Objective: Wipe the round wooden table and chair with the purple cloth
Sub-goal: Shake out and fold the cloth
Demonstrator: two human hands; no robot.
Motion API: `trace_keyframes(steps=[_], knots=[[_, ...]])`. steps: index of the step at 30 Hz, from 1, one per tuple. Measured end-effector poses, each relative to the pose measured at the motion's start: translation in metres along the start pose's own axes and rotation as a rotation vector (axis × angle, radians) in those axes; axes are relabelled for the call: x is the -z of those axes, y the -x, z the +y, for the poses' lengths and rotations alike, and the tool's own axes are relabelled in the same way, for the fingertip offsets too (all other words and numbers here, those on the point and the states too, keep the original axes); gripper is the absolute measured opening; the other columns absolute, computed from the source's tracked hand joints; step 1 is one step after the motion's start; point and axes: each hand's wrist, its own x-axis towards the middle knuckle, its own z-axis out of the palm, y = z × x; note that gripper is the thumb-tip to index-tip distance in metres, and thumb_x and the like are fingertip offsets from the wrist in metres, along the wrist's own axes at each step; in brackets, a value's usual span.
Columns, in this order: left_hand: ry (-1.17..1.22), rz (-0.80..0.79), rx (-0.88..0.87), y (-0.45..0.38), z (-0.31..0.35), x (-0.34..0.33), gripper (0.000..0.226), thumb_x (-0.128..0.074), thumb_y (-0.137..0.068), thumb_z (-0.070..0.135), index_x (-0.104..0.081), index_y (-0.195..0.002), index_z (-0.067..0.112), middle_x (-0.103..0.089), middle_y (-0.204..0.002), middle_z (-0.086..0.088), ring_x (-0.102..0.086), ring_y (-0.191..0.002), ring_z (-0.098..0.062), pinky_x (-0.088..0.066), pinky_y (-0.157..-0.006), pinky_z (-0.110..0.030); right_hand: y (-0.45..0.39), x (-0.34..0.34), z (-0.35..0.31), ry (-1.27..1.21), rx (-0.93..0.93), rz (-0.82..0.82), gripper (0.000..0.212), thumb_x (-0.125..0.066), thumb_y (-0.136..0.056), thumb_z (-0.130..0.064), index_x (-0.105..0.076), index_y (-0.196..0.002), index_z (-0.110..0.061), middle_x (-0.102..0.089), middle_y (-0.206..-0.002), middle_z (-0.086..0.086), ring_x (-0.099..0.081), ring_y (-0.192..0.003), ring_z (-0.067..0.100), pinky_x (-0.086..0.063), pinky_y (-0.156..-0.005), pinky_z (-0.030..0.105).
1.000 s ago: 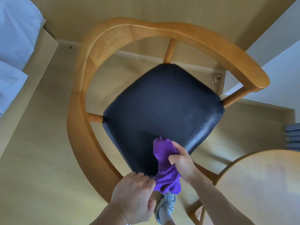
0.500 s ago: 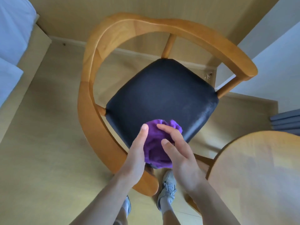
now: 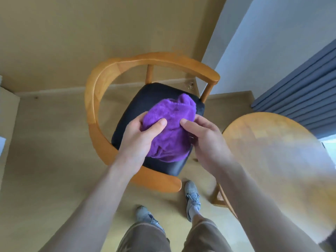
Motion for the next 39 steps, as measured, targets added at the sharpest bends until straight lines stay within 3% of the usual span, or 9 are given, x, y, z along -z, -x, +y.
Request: trace_keyframes(steps=[6, 12, 15, 18, 21, 24, 28, 33, 39], knots=[[-0.336, -0.122, -0.166, 0.026, 0.068, 0.027, 0.02, -0.083, -0.077, 0.033, -0.071, -0.092, 0.026, -0.076, -0.092, -0.003, -0.074, -0.089, -0.022, -0.062, -0.083, -0.045, 0.054, -0.027, -0.075, 0.406, 0.369, 0.076, 0.006, -0.076, -0.086, -0.015, -0.076, -0.084, -0.021, -0.077, -0.09, 0.009, -0.073, -0.087, 0.024, -0.06, -0.085, 0.041], [-0.436, -0.197, -0.293, 0.042, 0.113, 0.029, 0.024, -0.084, -0.074, 0.044, -0.068, -0.081, 0.027, -0.07, -0.095, 0.015, -0.069, -0.09, -0.007, -0.051, -0.077, -0.022, 0.083, -0.048, -0.136, 0.611, 0.517, 0.064, 0.015, -0.078, -0.091, -0.02, -0.076, -0.08, -0.03, -0.078, -0.079, -0.004, -0.074, -0.073, 0.009, -0.052, -0.066, 0.014], [-0.456, -0.181, -0.34, 0.045, 0.139, 0.022, 0.023, -0.082, -0.076, 0.044, -0.077, -0.088, 0.025, -0.069, -0.12, 0.019, -0.066, -0.114, -0.006, -0.05, -0.094, -0.027, 0.091, -0.055, -0.159, 0.63, 0.578, 0.056, 0.014, -0.076, -0.093, -0.023, -0.072, -0.08, -0.027, -0.077, -0.078, -0.001, -0.074, -0.072, 0.014, -0.057, -0.067, 0.023], [-0.458, -0.203, -0.298, 0.047, 0.159, 0.014, 0.03, -0.082, -0.078, 0.044, -0.077, -0.099, 0.022, -0.077, -0.104, 0.001, -0.074, -0.096, -0.023, -0.059, -0.083, -0.044, 0.094, -0.058, -0.178, 0.614, 0.639, 0.064, 0.011, -0.076, -0.093, -0.026, -0.071, -0.083, -0.025, -0.075, -0.077, 0.003, -0.067, -0.066, 0.014, -0.055, -0.06, 0.027], [-0.507, -0.139, -0.303, 0.045, 0.178, -0.001, 0.047, -0.085, -0.073, 0.044, -0.071, -0.098, 0.006, -0.072, -0.095, -0.021, -0.07, -0.087, -0.041, -0.057, -0.078, -0.055, 0.096, -0.055, -0.193, 0.575, 0.618, 0.048, 0.011, -0.075, -0.094, -0.026, -0.07, -0.087, -0.02, -0.071, -0.076, 0.002, -0.062, -0.066, 0.013, -0.049, -0.058, 0.027], [-0.53, -0.117, -0.262, 0.041, 0.195, -0.015, 0.027, -0.085, -0.077, 0.032, -0.074, -0.097, 0.018, -0.077, -0.093, -0.009, -0.075, -0.085, -0.028, -0.061, -0.076, -0.043, 0.099, -0.056, -0.207, 0.509, 0.519, -0.045, 0.01, -0.077, -0.092, -0.023, -0.07, -0.092, -0.016, -0.073, -0.083, 0.005, -0.065, -0.07, 0.012, -0.053, -0.062, 0.031], [-0.506, -0.056, -0.192, 0.035, 0.207, -0.027, 0.032, -0.081, -0.087, 0.02, -0.062, -0.1, -0.001, -0.075, -0.094, -0.016, -0.072, -0.077, -0.024, -0.056, -0.072, -0.041, 0.105, -0.058, -0.23, 0.462, 0.481, -0.18, 0.01, -0.071, -0.097, -0.021, -0.075, -0.104, -0.015, -0.075, -0.104, 0.016, -0.073, -0.087, 0.025, -0.06, -0.085, 0.045], [-0.49, -0.068, -0.184, 0.036, 0.204, -0.04, 0.032, -0.073, -0.092, 0.041, -0.059, -0.107, 0.016, -0.077, -0.087, -0.008, -0.073, -0.073, -0.023, -0.053, -0.062, -0.031, 0.108, -0.068, -0.249, 0.513, 0.47, -0.275, 0.016, -0.067, -0.099, -0.019, -0.072, -0.1, -0.003, -0.072, -0.088, 0.012, -0.065, -0.077, 0.02, -0.054, -0.069, 0.034], [-0.519, -0.075, -0.098, 0.034, 0.2, -0.036, 0.041, -0.075, -0.076, 0.064, -0.076, -0.092, 0.026, -0.079, -0.097, -0.002, -0.075, -0.092, -0.021, -0.056, -0.084, -0.038, 0.104, -0.088, -0.261, 0.437, 0.521, -0.288, 0.01, -0.067, -0.099, -0.017, -0.07, -0.091, -0.012, -0.065, -0.085, 0.004, -0.059, -0.076, 0.016, -0.049, -0.069, 0.029]])
